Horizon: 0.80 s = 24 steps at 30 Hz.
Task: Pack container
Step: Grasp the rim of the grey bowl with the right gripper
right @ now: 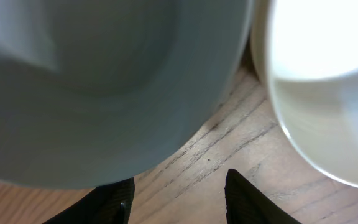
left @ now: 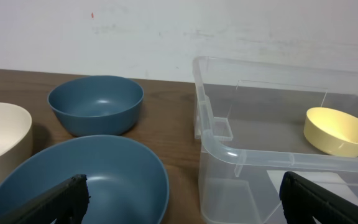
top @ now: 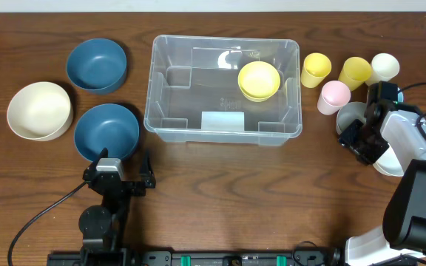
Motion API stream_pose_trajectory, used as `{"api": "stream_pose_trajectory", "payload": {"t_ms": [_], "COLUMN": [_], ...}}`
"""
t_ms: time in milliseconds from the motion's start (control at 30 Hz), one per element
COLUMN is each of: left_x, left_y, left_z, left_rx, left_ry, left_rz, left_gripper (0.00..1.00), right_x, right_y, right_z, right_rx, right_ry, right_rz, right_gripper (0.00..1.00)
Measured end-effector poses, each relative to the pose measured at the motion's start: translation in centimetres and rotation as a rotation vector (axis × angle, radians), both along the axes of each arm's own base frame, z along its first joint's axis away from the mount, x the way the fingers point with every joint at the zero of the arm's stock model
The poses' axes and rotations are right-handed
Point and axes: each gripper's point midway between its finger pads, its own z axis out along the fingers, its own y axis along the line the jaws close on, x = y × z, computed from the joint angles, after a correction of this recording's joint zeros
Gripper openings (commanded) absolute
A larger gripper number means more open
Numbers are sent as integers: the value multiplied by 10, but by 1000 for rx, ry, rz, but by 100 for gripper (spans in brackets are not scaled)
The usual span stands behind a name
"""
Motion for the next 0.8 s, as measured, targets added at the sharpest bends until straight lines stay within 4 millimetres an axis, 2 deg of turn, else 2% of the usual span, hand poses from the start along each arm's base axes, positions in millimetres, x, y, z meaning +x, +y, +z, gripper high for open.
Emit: {"api": "stream_pose_trajectory", "payload": {"t_ms": [133, 233, 433, 500, 667, 800], "left_x": [0, 0, 0, 0, 0, 0], "left_y": [0, 0, 0, 0, 0, 0], "left_z": [0, 0, 0, 0, 0, 0], "left_rx": [0, 0, 0, 0, 0, 0], "left_ry": [0, 0, 0, 0, 0, 0], "left_rz": [0, 0, 0, 0, 0, 0], "left_gripper": [98, 98, 98, 98, 98, 98], "right_x": [1, 2, 11, 9, 0, -8], "right_y": [5, 8, 7, 3, -8, -18], "right_z": [2, 13, 72, 85, 84, 67], "right_rx": [27, 28, -24, -53, -110, -157], "right_ry": [-11, -42, -235, -270, -240, -209], "right_rz": [44, 73, 97, 86, 16, -75], "right_gripper": [49, 51, 52, 51, 49, 47]}}
